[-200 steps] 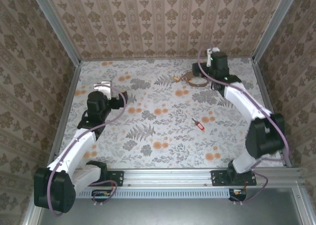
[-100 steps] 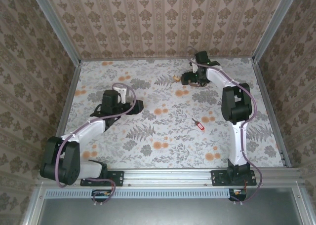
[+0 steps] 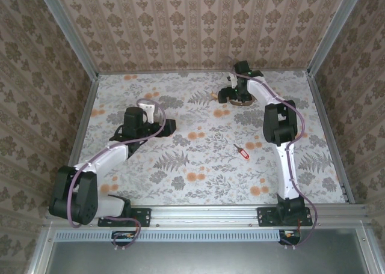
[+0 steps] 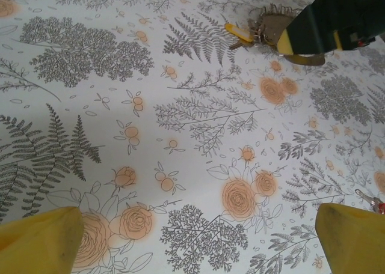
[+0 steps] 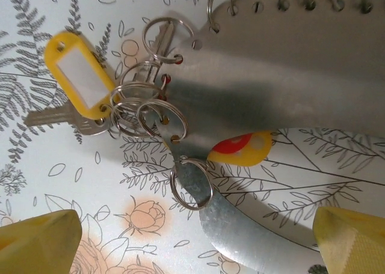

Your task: Put the keys on the keyring

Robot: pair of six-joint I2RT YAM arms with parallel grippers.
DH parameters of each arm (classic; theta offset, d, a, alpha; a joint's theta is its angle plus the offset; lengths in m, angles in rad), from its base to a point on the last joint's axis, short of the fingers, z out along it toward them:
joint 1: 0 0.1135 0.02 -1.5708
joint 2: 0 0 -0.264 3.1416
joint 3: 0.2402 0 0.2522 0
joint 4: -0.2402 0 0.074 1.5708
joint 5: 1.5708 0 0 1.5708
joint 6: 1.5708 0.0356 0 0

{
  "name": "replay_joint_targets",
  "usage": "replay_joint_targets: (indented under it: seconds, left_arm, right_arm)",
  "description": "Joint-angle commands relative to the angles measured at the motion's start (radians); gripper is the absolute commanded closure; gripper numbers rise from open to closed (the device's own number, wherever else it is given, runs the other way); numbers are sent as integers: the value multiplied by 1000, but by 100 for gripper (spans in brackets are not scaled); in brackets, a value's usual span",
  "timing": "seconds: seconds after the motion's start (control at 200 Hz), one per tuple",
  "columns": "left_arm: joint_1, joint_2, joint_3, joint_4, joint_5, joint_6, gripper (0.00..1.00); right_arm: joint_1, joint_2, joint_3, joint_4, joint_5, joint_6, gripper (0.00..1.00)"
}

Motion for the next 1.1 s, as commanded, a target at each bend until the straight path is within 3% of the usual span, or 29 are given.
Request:
replay_joint_targets:
  seconds: [0.0, 0.48, 0.9, 1.095]
  left_arm:
    - [-1, -36, -6, 38, 21, 6, 0]
    - [37, -112, -48, 46, 33, -5, 0]
    - [79, -236, -100, -6, 20, -10, 0]
    - [84, -263, -112, -12, 18, -16, 0]
  right_arm:
    - [5, 46, 83, -113, -26, -7, 0]
    - [74, 6, 3, -133, -26, 4, 0]
    - [205, -108, -212, -49, -87, 46, 0]
    - [271, -232, -400, 44, -129, 89, 0]
